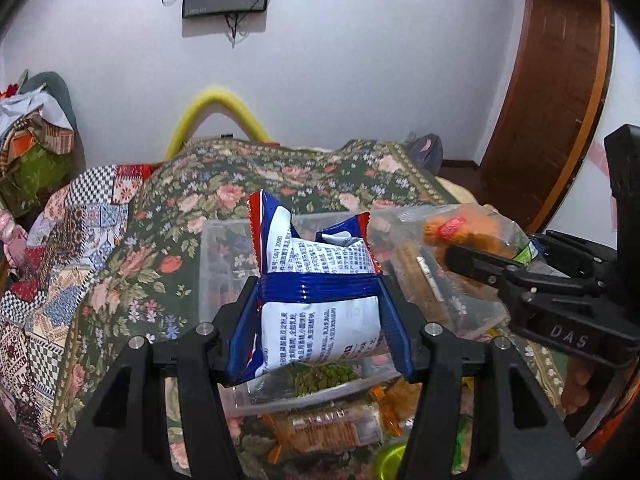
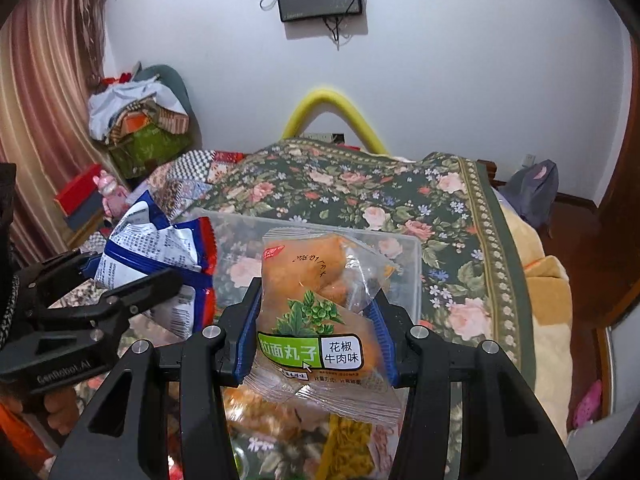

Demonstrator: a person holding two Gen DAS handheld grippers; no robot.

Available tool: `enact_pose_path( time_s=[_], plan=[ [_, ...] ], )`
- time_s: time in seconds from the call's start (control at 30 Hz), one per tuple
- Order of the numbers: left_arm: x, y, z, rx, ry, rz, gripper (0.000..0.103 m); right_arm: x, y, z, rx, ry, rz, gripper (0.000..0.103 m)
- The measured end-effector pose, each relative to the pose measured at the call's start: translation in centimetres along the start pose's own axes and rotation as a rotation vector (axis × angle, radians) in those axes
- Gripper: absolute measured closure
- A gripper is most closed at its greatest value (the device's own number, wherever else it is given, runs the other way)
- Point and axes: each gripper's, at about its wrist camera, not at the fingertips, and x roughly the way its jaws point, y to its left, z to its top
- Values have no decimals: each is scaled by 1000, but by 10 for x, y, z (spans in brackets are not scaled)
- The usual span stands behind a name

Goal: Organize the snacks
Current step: 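Lift both bags over the clear box and release them inside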

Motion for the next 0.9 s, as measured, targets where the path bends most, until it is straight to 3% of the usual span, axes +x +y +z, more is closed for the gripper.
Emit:
enact_pose_path(
  time_s=[0.33, 0.57, 0.9],
  plan=[
    [40, 11, -4, -29, 83, 10, 46, 46, 1, -7, -37, 135, -1, 58],
    [59, 12, -11, -58, 115, 35, 44, 57, 1, -11, -32, 172, 14, 55],
    [26, 7, -3, -28, 68, 36, 42, 31, 1, -7, -44, 119, 5, 52]
  ],
)
